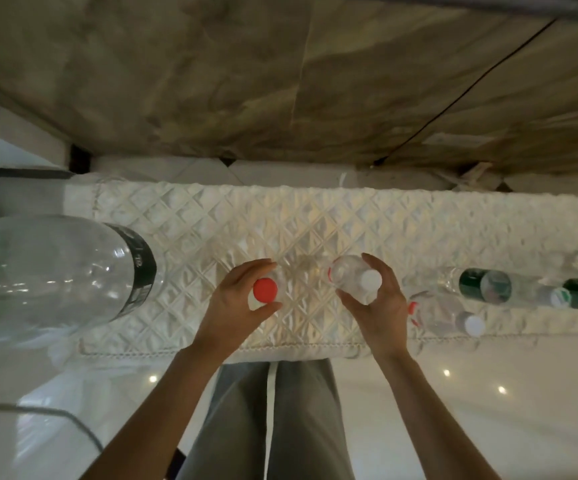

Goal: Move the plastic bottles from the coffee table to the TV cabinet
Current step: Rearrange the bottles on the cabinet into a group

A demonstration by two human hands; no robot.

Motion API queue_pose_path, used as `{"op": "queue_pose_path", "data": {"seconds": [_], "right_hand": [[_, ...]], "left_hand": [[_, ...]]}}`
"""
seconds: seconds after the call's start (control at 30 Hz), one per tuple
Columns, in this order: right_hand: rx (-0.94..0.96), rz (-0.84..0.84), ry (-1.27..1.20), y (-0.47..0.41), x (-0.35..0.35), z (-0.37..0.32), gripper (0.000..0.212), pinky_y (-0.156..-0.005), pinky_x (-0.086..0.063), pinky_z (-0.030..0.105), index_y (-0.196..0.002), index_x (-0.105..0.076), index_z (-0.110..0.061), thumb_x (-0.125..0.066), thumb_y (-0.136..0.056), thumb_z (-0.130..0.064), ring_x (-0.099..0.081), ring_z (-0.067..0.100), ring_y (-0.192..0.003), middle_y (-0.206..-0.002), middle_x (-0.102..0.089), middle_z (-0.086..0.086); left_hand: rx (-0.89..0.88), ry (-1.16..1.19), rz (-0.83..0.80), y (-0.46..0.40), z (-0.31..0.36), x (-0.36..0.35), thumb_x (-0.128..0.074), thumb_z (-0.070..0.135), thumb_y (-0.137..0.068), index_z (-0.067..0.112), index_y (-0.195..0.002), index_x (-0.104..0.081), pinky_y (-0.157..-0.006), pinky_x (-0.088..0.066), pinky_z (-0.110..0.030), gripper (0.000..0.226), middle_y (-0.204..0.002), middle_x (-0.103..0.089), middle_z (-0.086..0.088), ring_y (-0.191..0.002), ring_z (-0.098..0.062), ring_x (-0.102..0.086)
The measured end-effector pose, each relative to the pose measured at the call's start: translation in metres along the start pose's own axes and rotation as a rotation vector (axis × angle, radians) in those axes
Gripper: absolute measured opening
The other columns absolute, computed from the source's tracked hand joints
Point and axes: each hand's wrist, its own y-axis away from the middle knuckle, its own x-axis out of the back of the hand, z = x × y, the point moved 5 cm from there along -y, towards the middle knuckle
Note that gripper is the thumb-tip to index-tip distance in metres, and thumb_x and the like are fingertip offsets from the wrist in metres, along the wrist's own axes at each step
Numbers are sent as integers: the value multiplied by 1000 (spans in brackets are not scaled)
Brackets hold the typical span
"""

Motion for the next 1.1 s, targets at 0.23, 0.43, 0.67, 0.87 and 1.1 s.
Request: {"op": "queue_pose_path", "data": {"seconds": [0.23,0.43,0.67,0.87,1.1], "right_hand": [[46,44,-16,-1,-2,6,69,-92,-34,1,-122,-54,-18,-87,-61,-14,-48,-4,-107,-118,-53,-14],[96,4,-26,-4,-1,-3,68,-93,-36,4,-120,-55,-24,-87,-61,-15,-50,-3,-106,-118,-57,-11],[169,-63,-33,-16,-7,-31,68,-92,-45,16,-122,-57,-19,-88,-61,-17,-57,6,-106,-118,-62,-4],[194,-140,-83,-33,-19,-56,70,-94,-49,25,-124,-55,-25,-87,-62,-20,-57,5,-110,-121,-59,-12],[316,-201,-21,-48,-35,-81,65,-84,-48,21,-118,-58,-13,-86,-60,-12,-62,15,-102,-114,-65,0]], "left_hand": [[-54,55,22,4,-11,-2,-85,18,-65,11,-123,-57,-99,-41,-18,64,-126,-59,-4,-117,-12,-53],[-44,87,28,0,-8,4,-85,16,-65,12,-120,-59,-101,-40,-17,61,-124,-60,-1,-116,-10,-54],[-56,69,41,-13,-6,19,-86,16,-62,14,-119,-59,-99,-40,-14,63,-122,-58,8,-114,-5,-55],[-57,25,124,-31,-1,30,-87,18,-60,14,-117,-59,-97,-34,-5,63,-115,-56,11,-110,3,-49],[-42,-23,209,-43,-3,28,-87,22,-60,11,-116,-61,-94,-40,-10,62,-113,-66,-2,-105,-7,-56]]}}
